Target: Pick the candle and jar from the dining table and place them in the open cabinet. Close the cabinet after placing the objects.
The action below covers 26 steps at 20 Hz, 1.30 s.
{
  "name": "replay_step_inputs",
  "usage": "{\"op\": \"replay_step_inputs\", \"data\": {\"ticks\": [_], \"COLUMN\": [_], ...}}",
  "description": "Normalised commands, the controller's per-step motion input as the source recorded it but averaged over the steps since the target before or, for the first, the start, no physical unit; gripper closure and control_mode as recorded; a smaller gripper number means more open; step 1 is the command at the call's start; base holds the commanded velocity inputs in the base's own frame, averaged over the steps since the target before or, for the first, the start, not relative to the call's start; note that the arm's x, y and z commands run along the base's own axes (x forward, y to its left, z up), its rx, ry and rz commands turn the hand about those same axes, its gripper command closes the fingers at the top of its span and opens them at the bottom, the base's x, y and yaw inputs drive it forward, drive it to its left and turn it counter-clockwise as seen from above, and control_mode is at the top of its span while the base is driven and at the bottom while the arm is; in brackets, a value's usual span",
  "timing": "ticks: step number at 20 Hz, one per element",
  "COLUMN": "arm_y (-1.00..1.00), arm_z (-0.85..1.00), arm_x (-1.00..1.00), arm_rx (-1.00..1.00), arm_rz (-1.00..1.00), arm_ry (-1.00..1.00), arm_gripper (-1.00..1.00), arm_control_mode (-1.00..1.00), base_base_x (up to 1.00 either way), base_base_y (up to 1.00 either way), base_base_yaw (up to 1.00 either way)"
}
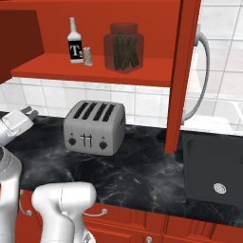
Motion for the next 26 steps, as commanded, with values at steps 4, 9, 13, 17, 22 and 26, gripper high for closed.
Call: {"op": "replay_step_inputs", "data": {"ticks": [4, 9, 13, 17, 22, 26], "arm_y": [0.3, 0.14, 0.22, 0.28, 0.09, 0.19], "arm_z": [-0.01, -0.07, 0.0, 0.0, -0.02, 0.0], "arm_x": [0.0, 0.0, 0.0, 0.0, 0.06, 0.04], "arm_rx": [-0.04, -0.05, -0.07, -0.08, -0.03, -0.06], "arm_rz": [-0.05, -0.05, -0.1, -0.11, -0.07, -0.05], "arm_ry": [0.05, 0.07, 0.02, 0.06, 0.1, 0.07], "arm_gripper": [-1.0, -1.0, -1.0, -1.0, -1.0, -1.0], "arm_control_mode": [-1.0, -1.0, -1.0, -1.0, -1.0, -1.0], "base_base_x": [0.0, 0.0, 0.0, 0.0, 0.0, 0.0], "base_base_y": [0.0, 0.0, 0.0, 0.0, 0.0, 0.0], "base_base_yaw": [0.0, 0.0, 0.0, 0.0, 0.0, 0.0]}}
